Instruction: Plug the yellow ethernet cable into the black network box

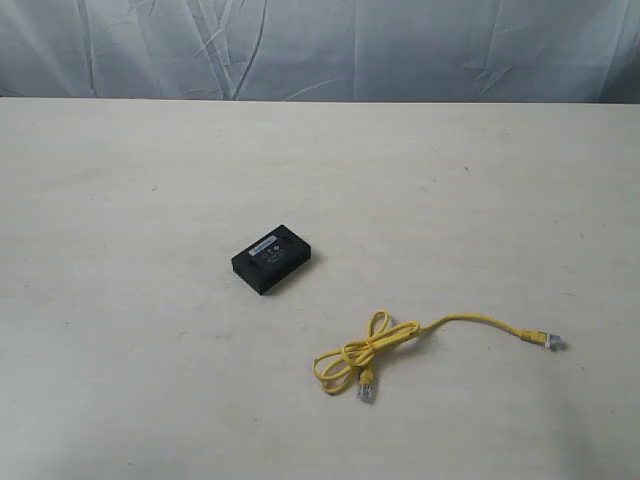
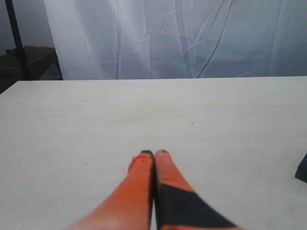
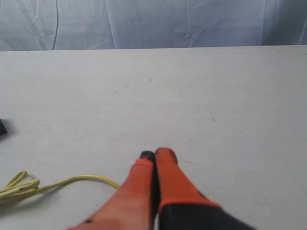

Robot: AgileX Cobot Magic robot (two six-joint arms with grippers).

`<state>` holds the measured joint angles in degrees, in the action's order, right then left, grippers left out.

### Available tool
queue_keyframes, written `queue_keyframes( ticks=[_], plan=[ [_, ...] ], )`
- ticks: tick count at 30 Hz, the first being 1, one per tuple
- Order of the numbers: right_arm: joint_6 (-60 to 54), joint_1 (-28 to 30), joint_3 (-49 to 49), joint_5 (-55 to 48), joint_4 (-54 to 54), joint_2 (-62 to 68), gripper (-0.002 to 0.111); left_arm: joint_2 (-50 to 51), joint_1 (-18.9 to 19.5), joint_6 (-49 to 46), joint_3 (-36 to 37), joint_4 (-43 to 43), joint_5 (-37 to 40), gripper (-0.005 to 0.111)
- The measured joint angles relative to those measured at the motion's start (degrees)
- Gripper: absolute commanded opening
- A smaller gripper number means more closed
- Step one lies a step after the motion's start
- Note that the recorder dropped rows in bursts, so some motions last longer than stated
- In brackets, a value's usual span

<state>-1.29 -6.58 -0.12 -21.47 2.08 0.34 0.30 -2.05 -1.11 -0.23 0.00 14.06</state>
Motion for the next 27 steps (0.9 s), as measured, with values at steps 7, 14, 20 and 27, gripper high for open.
queue_keyframes(
  ticks=[7,14,20,27],
  plan=[
    [0.0,0.0,0.0,0.0,0.0,0.0,0.0,0.0,0.0,0.0,0.0,0.0,0.0,0.0],
    [0.0,0.0,0.0,0.0,0.0,0.0,0.0,0.0,0.0,0.0,0.0,0.0,0.0,0.0],
    [0.0,0.0,0.0,0.0,0.0,0.0,0.0,0.0,0.0,0.0,0.0,0.0,0.0,0.0],
    [0.0,0.0,0.0,1.65,-0.08,0.0,0.0,0.0,0.0,0.0,0.0,0.0,0.0,0.0]
  ],
)
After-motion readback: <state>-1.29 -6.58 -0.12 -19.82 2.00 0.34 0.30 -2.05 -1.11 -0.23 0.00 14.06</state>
